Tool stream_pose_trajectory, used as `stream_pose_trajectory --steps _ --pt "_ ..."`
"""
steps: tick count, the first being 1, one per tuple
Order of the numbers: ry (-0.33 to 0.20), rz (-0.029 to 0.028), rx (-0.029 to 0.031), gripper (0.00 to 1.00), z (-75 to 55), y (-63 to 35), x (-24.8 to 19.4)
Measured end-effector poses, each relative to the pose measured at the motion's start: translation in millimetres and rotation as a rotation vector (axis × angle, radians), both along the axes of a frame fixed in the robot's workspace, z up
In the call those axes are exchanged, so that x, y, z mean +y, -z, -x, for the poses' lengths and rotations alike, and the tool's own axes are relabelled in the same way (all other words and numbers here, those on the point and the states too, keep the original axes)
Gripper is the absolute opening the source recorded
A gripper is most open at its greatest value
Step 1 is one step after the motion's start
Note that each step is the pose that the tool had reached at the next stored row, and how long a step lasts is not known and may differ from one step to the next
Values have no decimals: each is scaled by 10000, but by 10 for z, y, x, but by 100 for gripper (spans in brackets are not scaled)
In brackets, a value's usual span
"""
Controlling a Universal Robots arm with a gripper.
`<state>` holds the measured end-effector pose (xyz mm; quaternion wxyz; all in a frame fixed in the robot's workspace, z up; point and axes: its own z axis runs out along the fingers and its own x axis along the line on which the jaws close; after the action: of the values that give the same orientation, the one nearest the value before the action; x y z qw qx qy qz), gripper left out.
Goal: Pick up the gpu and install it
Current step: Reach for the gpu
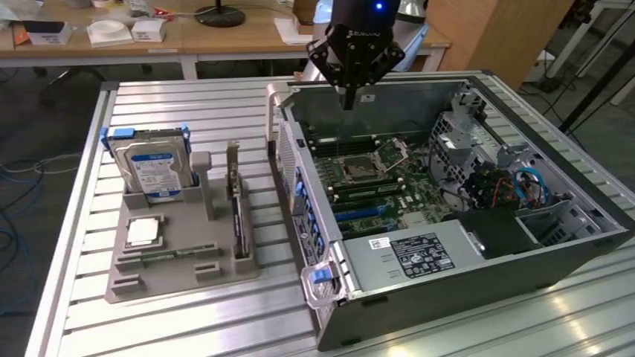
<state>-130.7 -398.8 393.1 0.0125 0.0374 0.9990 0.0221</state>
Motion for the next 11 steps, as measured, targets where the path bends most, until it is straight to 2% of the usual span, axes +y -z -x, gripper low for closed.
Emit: stream_pose_trajectory --steps 11 --pt "-1 0 0 11 182 5 0"
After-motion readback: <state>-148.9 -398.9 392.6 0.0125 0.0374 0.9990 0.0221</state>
